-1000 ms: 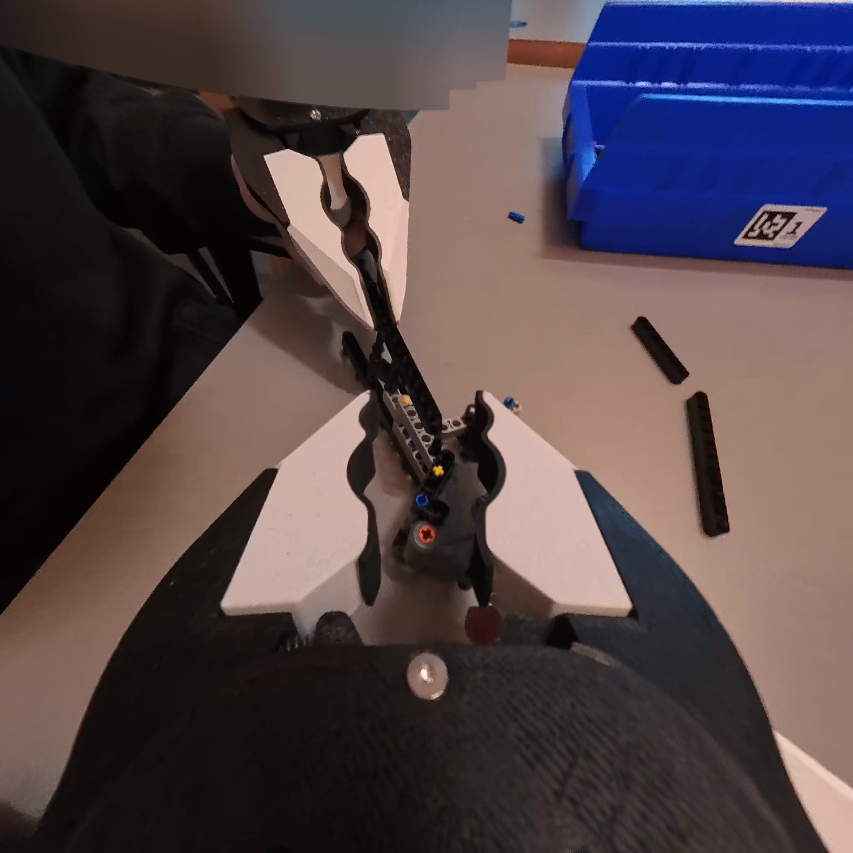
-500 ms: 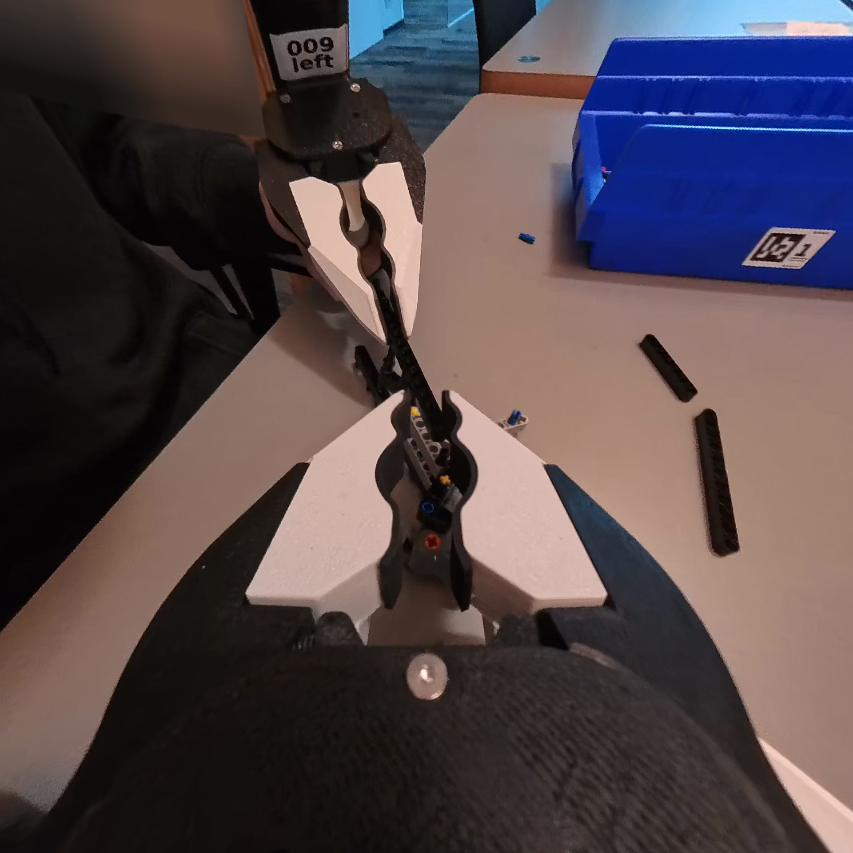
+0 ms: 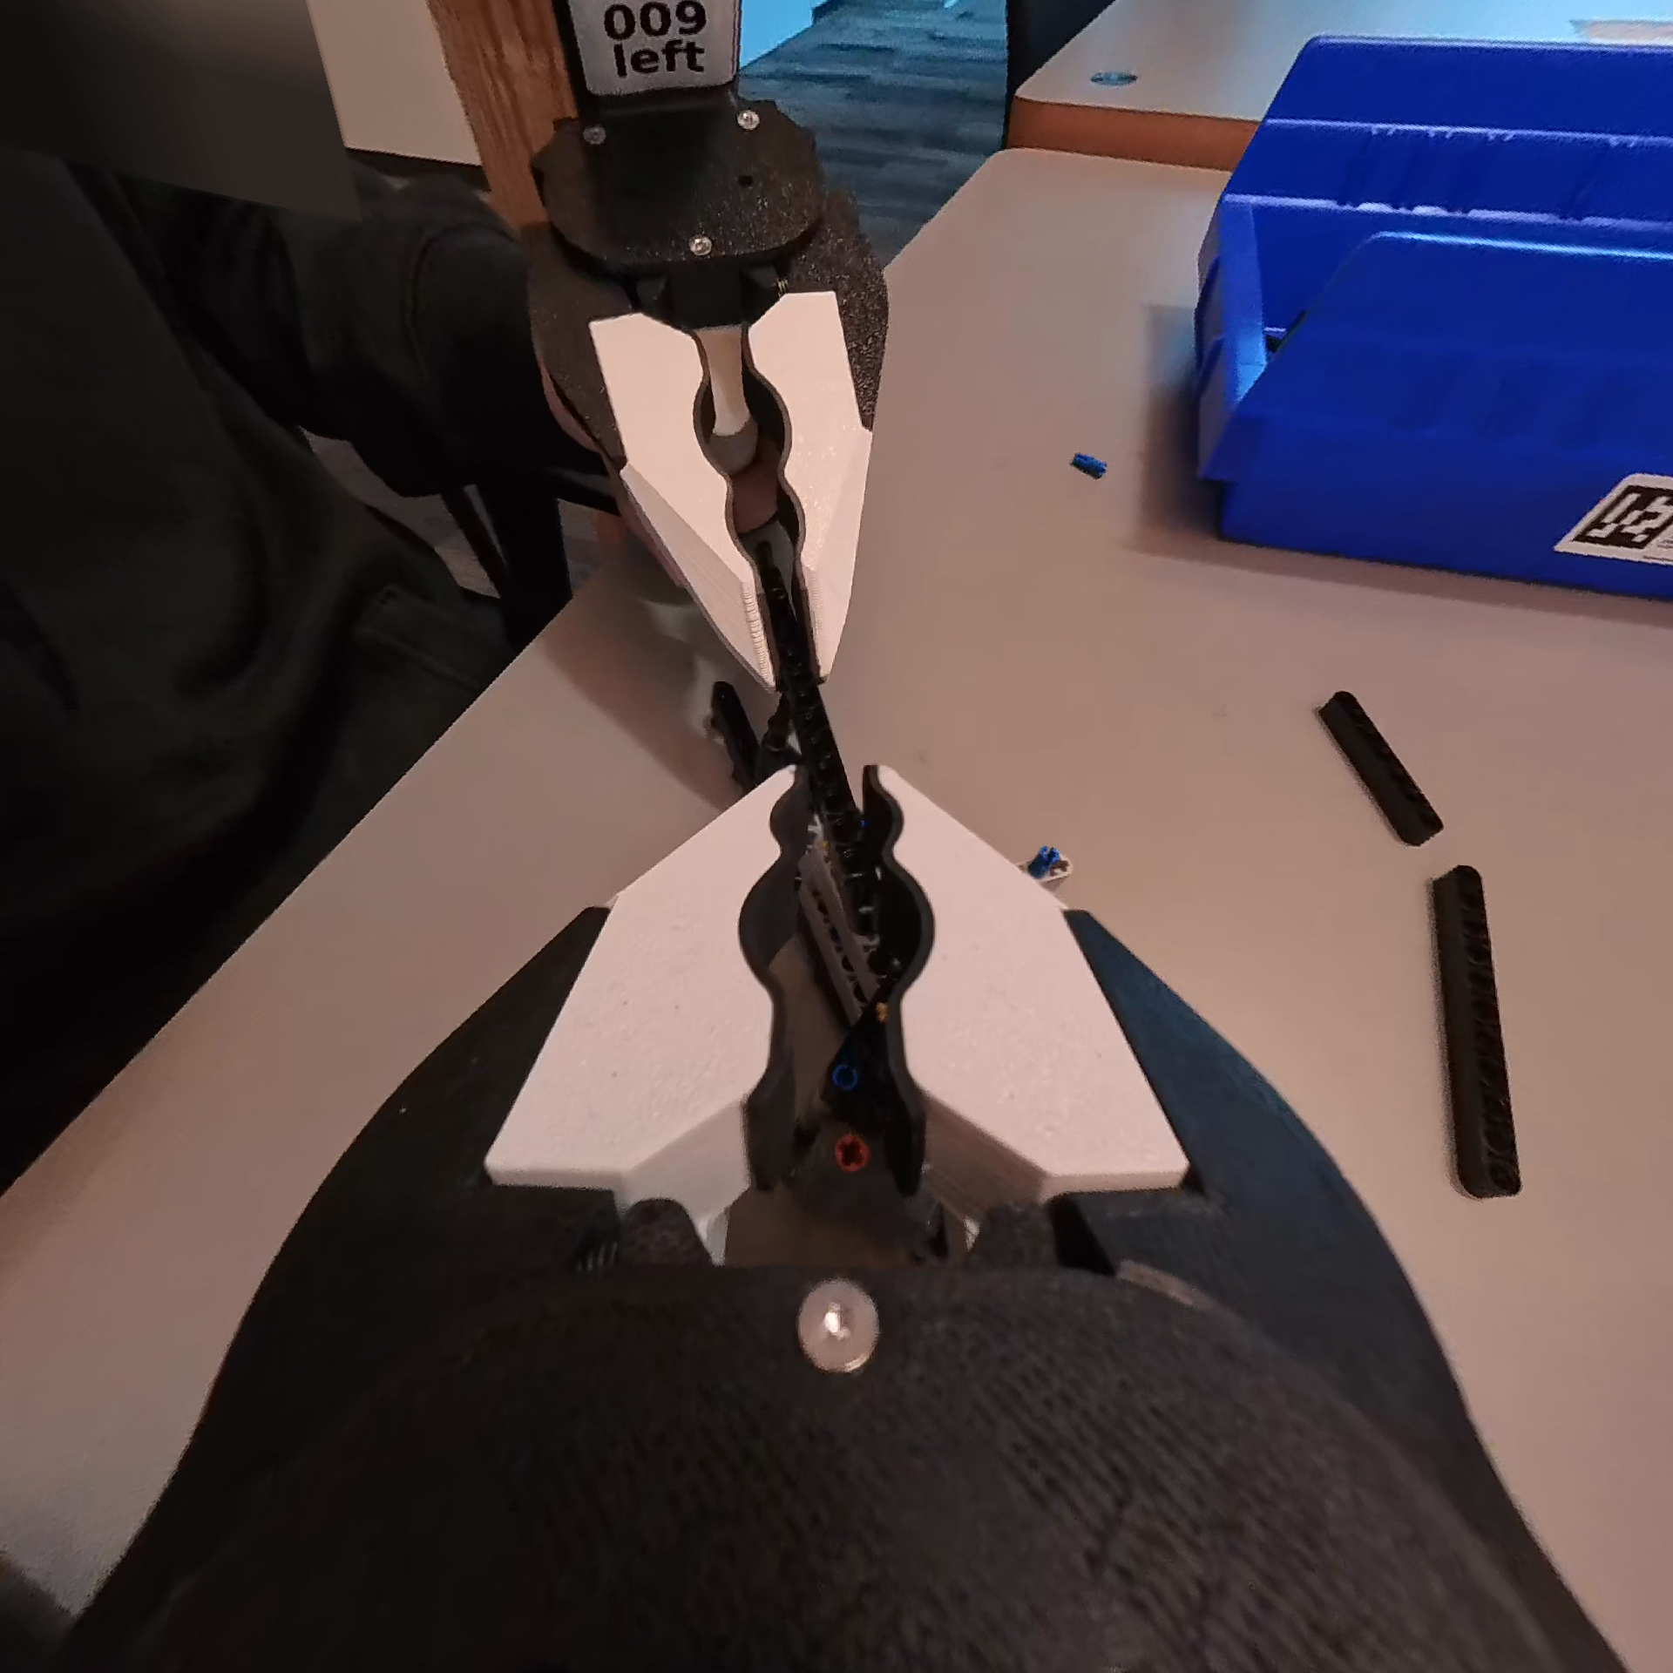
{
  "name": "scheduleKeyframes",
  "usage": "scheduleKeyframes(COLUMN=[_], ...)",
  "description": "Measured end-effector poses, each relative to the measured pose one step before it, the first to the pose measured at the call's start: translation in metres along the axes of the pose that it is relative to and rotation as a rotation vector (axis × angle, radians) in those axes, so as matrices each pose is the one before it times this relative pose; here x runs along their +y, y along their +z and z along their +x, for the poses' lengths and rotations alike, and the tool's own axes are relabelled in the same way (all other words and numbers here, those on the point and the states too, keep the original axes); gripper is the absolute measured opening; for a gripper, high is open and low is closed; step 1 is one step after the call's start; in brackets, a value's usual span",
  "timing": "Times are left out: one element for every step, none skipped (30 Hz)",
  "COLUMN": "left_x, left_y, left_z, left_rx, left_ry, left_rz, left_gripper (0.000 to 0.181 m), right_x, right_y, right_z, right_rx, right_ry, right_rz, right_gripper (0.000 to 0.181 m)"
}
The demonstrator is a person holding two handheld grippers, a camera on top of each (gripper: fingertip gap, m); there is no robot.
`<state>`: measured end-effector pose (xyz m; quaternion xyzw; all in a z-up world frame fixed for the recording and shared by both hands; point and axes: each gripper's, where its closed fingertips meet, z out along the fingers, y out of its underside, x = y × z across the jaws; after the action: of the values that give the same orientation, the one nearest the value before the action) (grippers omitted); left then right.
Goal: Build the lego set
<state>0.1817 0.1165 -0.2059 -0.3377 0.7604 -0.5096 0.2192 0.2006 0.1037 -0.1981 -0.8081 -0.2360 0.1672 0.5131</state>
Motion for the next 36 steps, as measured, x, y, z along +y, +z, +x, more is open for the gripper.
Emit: scheduleKeyframes(left_x=[-0.00039, -0.0002, -0.00023, -0.00068, -0.00076, -0.00076, -0.0007, -0.00076, -0.00086, -0.00089, -0.00088, -0.00069, -0.00038, 0.00004, -0.00004, 0.00038, 0.00038, 0.00003, 0.00014, 0.00033, 0.00049, 0.00069, 0.00112, 0.00094, 0.00139, 0.00226, 0.00057, -0.00002, 0.00002, -0.00008, 0.0, 0.00006, 0.00012, 0.00001, 0.0, -0.00006], left_y=[-0.00017, -0.00014, -0.00048, -0.00061, -0.00067, -0.00072, -0.00066, -0.00063, -0.00069, -0.0008, -0.00077, -0.00063, -0.00033, -0.00006, 0.00004, 0.00024, 0.00022, -0.00009, -0.00019, -0.00024, -0.00018, -0.0002, -0.00013, -0.00012, -0.00005, 0.00018, -0.00027, -0.00002, 0.00007, 0.00009, 0.00008, 0.00001, 0.00011, -0.00003, -0.00004, 0.00005], left_z=[0.00059, 0.00027, 0.00043, -0.00003, -0.00015, 0.00002, 0.00032, 0.00043, 0.00004, 0.00008, 0.00014, 0.00024, 0.00009, -0.00019, 0.00007, 0.00034, 0.0016, 0.00045, 0.00026, 0.00032, -0.00017, -0.00054, -0.00072, -0.00018, -0.00031, -0.00087, -0.00005, 0.00003, 0.0003, 0.00035, 0.00019, -0.00039, -0.00043, -0.00015, 0.00007, 0.0], left_rx=[-0.0024, -0.0047, -0.002, -0.0023, -0.0021, 0.0001, 0.0013, 0.0021, -0.0009, -0.0008, -0.0023, -0.0017, -0.0033, -0.0055, -0.0047, -0.0038, 0.0057, -0.0016, 0.0013, 0.0034, 0.0033, 0.003, 0.0002, -0.0006, -0.0024, -0.0047, 0.0025, 0.0022, 0.0021, 0.002, 0.0034, 0.0015, 0.0008, 0.0024, 0.0026, 0.0033], left_ry=[0.0078, 0.0088, 0.0066, 0.0024, 0.0002, 0.001, 0.0014, 0.0014, 0.0009, 0.0025, 0.0037, 0.0046, 0.0048, 0.0048, 0.0058, 0.0072, 0.0102, 0.0055, 0.0008, -0.0038, -0.012, -0.0164, -0.0141, -0.0055, -0.0018, -0.005, -0.0045, -0.003, -0.0001, 0.0001, -0.0028, -0.0056, -0.0073, -0.0063, -0.005, -0.0056], left_rz=[0.0023, 0.0013, 0.0028, 0.0054, 0.0063, 0.0064, 0.0056, 0.006, 0.007, 0.0074, 0.0071, 0.0058, 0.0031, 0.0004, -0.0003, -0.0028, -0.0029, 0.0002, -0.0007, -0.0019, -0.0028, -0.0044, -0.007, -0.0059, -0.0084, -0.0149, -0.0031, 0.0003, 0.0005, 0.0004, -0.0002, -0.0005, -0.0006, -0.0001, 0.0, 0.0002], left_gripper=[0.005, 0.005, 0.006, 0.006, 0.006, 0.006, 0.006, 0.007, 0.008, 0.008, 0.008, 0.009, 0.011, 0.011, 0.014, 0.016, 0.013, 0.005, 0.005, 0.005, 0.005, 0.005, 0.005, 0.005, 0.005, 0.005, 0.005, 0.005, 0.005, 0.005, 0.005, 0.005, 0.005, 0.005, 0.005, 0.005], right_x=[0.00037, 0.00018, -0.00028, 0.00002, 0.00017, -0.00007, -0.00007, -0.00018, -0.0003, -0.00013, -0.00022, -0.00013, -0.00013, -0.00022, -0.00003, -0.00013, 0.00008, 0.00052, -0.00023, -0.00029, -0.00024, -0.00083, -0.0013, -0.0009, -0.00099, -0.00218, -0.00225, 0.0012, -0.0006, -0.00023, 0.00008, 0.00027, 0.00059, 0.00027, 0.00057, 0.00032], right_y=[-0.00021, 0.00024, 0.00016, 0.00023, 0.00033, 0.00041, 0.00051, 0.00028, 0.00017, 0.00008, 0.00016, 0.00009, 0.00023, 0.00011, -0.00015, -0.00036, -0.00053, -0.00028, 0.00025, 0.00027, 0.00025, 0.00037, 0.00029, 0.0004, 0.00026, -0.00004, -0.00015, 0.00049, 0.00024, 0.00003, 0.00024, 0.00033, 0.00046, 0.00014, 0.00034, 0.00029], right_z=[-0.00151, -0.00064, -0.00112, -0.00122, -0.00048, -0.00041, -0.00031, -0.00051, -0.0004, -0.0004, -0.00088, -0.00062, -0.00034, -0.00014, -0.00025, -0.00003, 0.0, 0.00005, 0.00052, 0.00029, 0.00045, 0.00109, 0.00145, 0.00034, 0.00045, 0.00095, 0.00024, 0.00034, 0.00054, -0.00054, -0.00105, -0.00129, -0.00147, -0.00186, -0.00015, 0.00172], right_rx=[-0.0083, -0.0033, -0.009, -0.0109, -0.0064, -0.0045, -0.004, -0.0061, -0.0065, -0.0047, -0.0064, -0.0045, -0.0018, -0.0008, -0.0039, -0.0041, -0.0026, -0.0002, 0.0031, 0.0029, 0.0034, 0.0077, 0.0122, 0.0065, 0.0071, 0.0111, 0.0052, -0.0015, -0.0023, -0.0042, -0.0038, -0.0035, -0.0034, -0.0051, 0.0022, 0.0119], right_ry=[-0.0022, 0.0002, 0.0047, 0.0082, 0.0063, 0.0031, 0.0044, 0.008, 0.0117, 0.0067, 0.0071, 0.0075, 0.0035, 0.0024, 0.0074, 0.0094, 0.0074, 0.0033, -0.0003, -0.0012, -0.0025, -0.0054, -0.009, -0.0093, -0.0121, -0.0164, -0.0088, 0.0042, 0.006, -0.0038, -0.0081, -0.008, -0.0055, -0.0049, -0.0058, -0.0053], right_rz=[-0.0055, -0.0027, 0.0038, 0.0045, 0.0036, 0.0027, 0.0022, 0.0038, 0.0059, 0.0061, 0.0068, 0.0041, 0.002, 0.0014, 0.0027, 0.0058, 0.0048, 0.0008, 0.002, -0.001, -0.0013, 0.0037, 0.0077, 0.0042, 0.0016, 0.0104, 0.0143, -0.0033, 0.0081, 0.0039, -0.0015, -0.0042, -0.0065, -0.0056, -0.0065, -0.0037], right_gripper=[0.009, 0.008, 0.007, 0.007, 0.007, 0.007, 0.007, 0.007, 0.006, 0.006, 0.006, 0.006, 0.006, 0.006, 0.006, 0.005, 0.006, 0.007, 0.007, 0.007, 0.007, 0.007, 0.008, 0.009, 0.009, 0.007, 0.005, 0.005, 0.003, 0.002, 0.003, 0.007, 0.013, 0.018, 0.019, 0.015])
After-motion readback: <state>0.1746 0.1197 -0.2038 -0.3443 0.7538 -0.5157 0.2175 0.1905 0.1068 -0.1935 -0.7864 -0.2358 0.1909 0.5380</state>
